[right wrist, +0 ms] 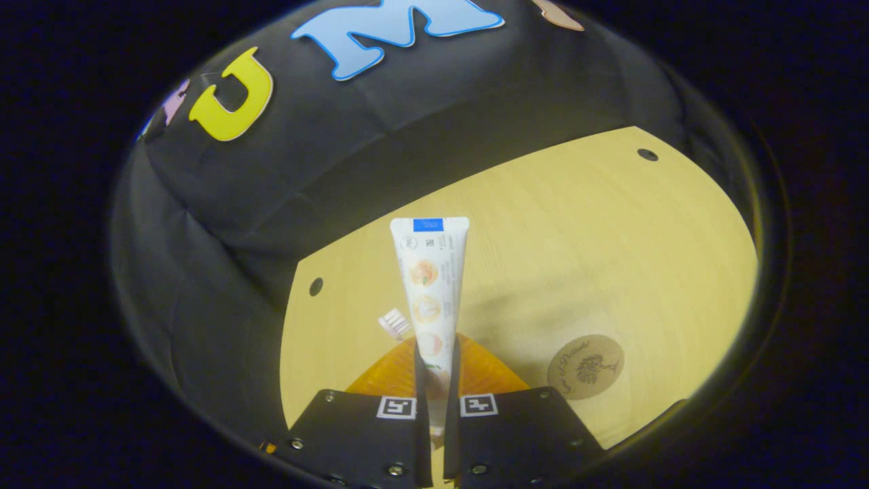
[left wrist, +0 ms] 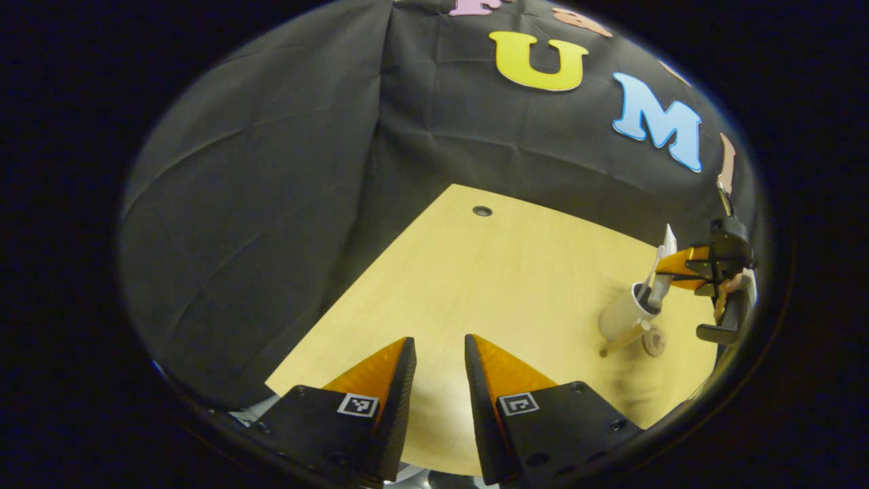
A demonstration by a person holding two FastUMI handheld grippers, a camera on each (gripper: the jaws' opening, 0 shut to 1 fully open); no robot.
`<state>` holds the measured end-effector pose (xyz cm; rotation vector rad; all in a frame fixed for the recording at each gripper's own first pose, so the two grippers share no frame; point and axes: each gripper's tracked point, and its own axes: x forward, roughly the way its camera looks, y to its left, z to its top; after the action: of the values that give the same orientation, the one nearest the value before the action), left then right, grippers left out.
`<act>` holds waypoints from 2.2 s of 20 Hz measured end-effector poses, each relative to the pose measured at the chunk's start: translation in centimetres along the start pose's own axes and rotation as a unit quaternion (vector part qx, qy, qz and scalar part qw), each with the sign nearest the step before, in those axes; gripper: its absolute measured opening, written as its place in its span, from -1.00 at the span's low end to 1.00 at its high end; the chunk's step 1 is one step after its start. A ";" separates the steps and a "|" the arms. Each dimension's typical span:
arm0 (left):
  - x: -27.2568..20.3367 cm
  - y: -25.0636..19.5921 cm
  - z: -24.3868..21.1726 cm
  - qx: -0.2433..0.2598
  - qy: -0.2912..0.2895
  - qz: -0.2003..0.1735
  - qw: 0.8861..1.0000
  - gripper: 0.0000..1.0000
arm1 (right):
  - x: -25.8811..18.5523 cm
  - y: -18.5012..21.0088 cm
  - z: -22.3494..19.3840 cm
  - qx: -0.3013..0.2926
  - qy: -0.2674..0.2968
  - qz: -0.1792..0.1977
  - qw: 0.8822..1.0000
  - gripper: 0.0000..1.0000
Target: Put the toothbrush and toothpaste on the desktop into the cup, then pick up the cup and place it on the coaster on the desktop.
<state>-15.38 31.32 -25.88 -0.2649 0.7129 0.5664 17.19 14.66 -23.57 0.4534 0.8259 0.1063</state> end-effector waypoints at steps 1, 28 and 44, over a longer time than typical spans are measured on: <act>-0.4 0.4 -0.2 -0.002 0.002 0.004 1.000 0.00 | 0.3 -0.2 0.1 -0.012 -0.012 -0.002 1.000 -0.82; -2.0 -2.6 -1.0 0.024 0.014 -0.025 0.999 0.10 | -1.4 0.5 -4.4 -0.126 -0.105 0.004 0.986 -0.09; -2.8 -11.9 1.1 0.068 -0.004 -0.119 0.990 0.10 | -8.2 -3.8 -3.0 -0.099 -0.154 -0.011 0.983 0.13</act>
<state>-9.67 20.93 -22.69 -0.2160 0.6967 0.2893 9.12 10.07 -21.32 0.2639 0.5103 0.0933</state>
